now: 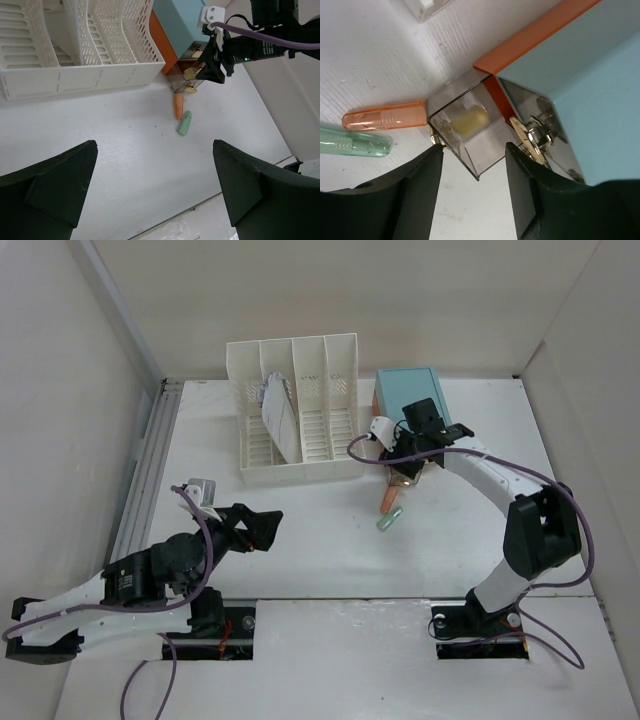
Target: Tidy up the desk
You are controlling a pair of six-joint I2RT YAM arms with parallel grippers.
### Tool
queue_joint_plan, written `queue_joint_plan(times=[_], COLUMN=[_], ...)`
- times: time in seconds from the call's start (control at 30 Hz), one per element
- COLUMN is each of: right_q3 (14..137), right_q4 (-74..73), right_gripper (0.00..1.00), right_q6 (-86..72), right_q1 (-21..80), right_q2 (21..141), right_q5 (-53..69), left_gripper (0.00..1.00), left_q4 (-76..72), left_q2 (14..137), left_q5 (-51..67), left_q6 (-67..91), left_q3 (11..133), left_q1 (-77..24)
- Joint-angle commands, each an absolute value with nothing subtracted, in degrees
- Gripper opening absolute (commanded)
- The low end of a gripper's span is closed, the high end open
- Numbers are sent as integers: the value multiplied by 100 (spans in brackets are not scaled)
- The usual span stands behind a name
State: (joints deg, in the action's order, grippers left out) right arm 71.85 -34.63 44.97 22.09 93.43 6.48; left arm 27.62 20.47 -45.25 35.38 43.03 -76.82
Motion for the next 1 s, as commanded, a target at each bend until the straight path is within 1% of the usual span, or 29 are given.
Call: queue_joint_plan(times=[0.0,0.1,0.13,0.17,0.2,0.23,0.27,0.3,0.33,0.37,0.4,0.47,0.57,0.63,0.7,0.8,0.83,0.97], right_q3=[7260,7208,7207,7207,7207,7155,7154,7224,7225,7303,7304,7436,7436,7488,7488,7269,7216,7268], right_q4=[-3059,-3059,-3059,-3111,-3111,-3242,-3670,-3987,-4277,-4863,-5078,-5482,-5809,-5679,-5319,-4195,-3705,-3061], right_gripper=[59,59,53,33,19,6,0,0,0,0,0,0,0,0,0,0,0,0], right_q6=[4333,4333,4333,4333,4524,4674,4893,5557,5868,6202,6483,7064,7321,7321,6770,5978,5820,5213], right_q1=[2171,2171,2119,2118,2066,2065,1987,1934,1934,1794,1741,1688,1688,1688,1688,1688,1688,1688], right_q2=[9264,9080,9079,8983,8869,8816,8815,8815,8876,8947,9017,9272,9570,9720,9835,9835,9835,10045], right_q5=[475,640,755,895,1088,1594,1887,2194,2458,2870,2996,3059,2901,2795,2551,2129,1744,1065], left_gripper=[100,100,100,100,100,100,100,100,100,100,100,100,100,100,100,100,100,100], left_q4=[2610,2610,2610,2610,2610,2610,2610,2610,2610,2610,2610,2610,2610,2610,2610,2610,2610,2663], left_q2=[1995,1995,1995,1995,1995,1995,1943,1942,1942,1942,1942,1942,1942,1942,1942,1942,1942,1942], left_q5=[-4553,-4553,-4553,-4553,-4553,-4553,-4553,-4553,-4553,-4553,-4553,-4553,-4553,-4553,-4553,-4553,-4553,-4553], left_q6=[3437,3437,3437,3437,3437,3437,3437,3437,3437,3437,3437,3437,3437,3437,3437,3437,3437,3437], left_q3=[4236,4236,4236,4236,4236,4236,4236,4236,4236,4236,4236,4236,4236,4236,4236,4236,4236,4236], left_q1=[-7717,-7717,-7717,-7717,-7717,-7717,-7717,-7717,-7717,-7717,-7717,-7717,-7717,-7717,-7717,-7717,-7717,-7717])
